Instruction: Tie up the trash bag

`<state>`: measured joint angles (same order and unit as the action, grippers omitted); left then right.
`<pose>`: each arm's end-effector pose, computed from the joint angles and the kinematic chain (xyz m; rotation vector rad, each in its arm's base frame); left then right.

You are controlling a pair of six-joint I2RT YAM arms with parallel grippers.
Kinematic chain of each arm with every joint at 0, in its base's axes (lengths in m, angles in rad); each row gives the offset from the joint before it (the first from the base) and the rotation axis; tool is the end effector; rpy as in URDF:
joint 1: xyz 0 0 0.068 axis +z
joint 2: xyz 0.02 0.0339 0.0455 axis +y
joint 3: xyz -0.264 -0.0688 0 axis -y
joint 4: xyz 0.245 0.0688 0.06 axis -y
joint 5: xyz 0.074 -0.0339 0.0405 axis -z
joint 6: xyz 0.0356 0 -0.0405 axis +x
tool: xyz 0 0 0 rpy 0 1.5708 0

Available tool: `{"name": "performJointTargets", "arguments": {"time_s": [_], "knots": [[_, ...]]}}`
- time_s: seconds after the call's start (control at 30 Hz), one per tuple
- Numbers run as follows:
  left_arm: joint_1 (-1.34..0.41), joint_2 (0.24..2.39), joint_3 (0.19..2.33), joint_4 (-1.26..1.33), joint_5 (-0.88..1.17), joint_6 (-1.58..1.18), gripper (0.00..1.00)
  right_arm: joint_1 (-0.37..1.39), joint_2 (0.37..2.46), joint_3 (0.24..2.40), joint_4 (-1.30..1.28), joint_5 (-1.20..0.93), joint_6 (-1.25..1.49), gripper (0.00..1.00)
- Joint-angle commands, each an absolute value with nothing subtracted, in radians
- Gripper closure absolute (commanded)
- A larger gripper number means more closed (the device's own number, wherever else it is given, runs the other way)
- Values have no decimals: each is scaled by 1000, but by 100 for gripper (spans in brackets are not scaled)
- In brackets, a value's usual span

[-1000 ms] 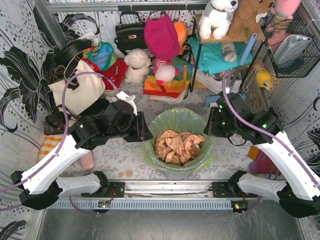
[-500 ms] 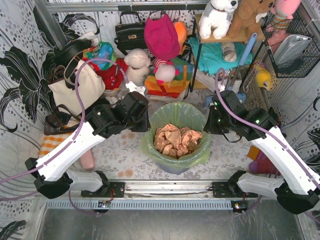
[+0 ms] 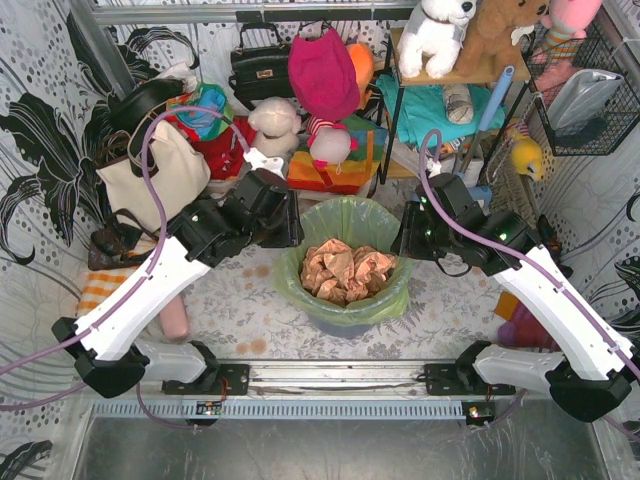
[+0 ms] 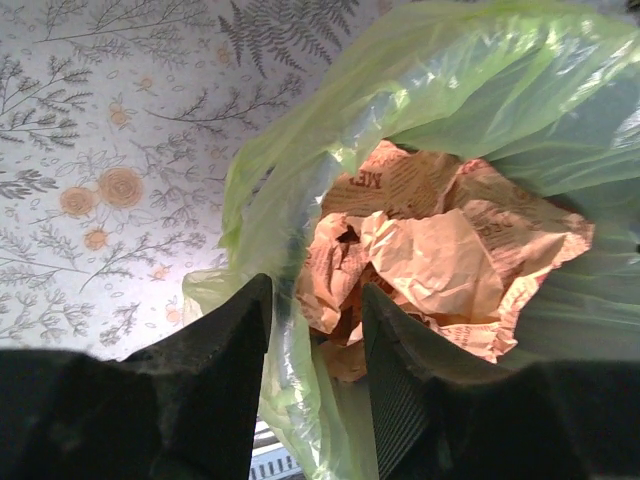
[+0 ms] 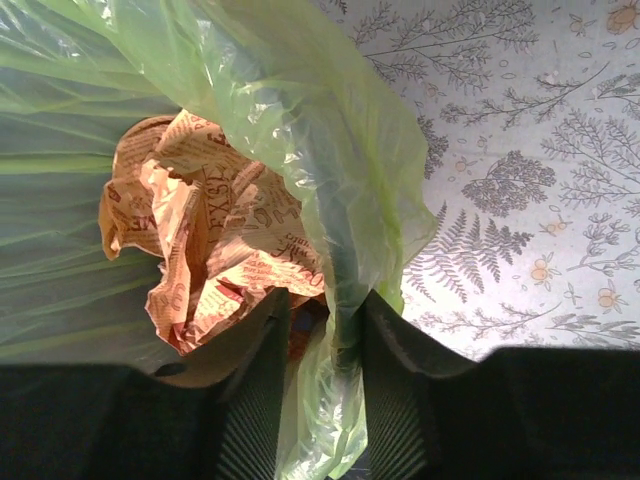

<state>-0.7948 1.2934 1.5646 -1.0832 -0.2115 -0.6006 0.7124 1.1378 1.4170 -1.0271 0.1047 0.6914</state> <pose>0.1752 -0.1679 0.4119 0.1315 2.3967 -0.4192 0.1602 0.1334 0.4039 0.0295 2.3875 0.5770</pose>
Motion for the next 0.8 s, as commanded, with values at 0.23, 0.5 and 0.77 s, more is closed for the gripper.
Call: {"name": "performJointTargets", "arguments": {"time_s": [0.23, 0.5, 0.77], "knots": [[-771, 1074, 1530, -1024, -327, -716, 37, 718, 1090, 1466, -1027, 135, 699, 54], [-678, 898, 1272, -954, -377, -800, 30, 718, 1021, 1501, -1054, 188, 722, 50], [-448, 879, 995, -718, 35, -733, 26, 718, 989, 1522, -1049, 191, 743, 50]]}}
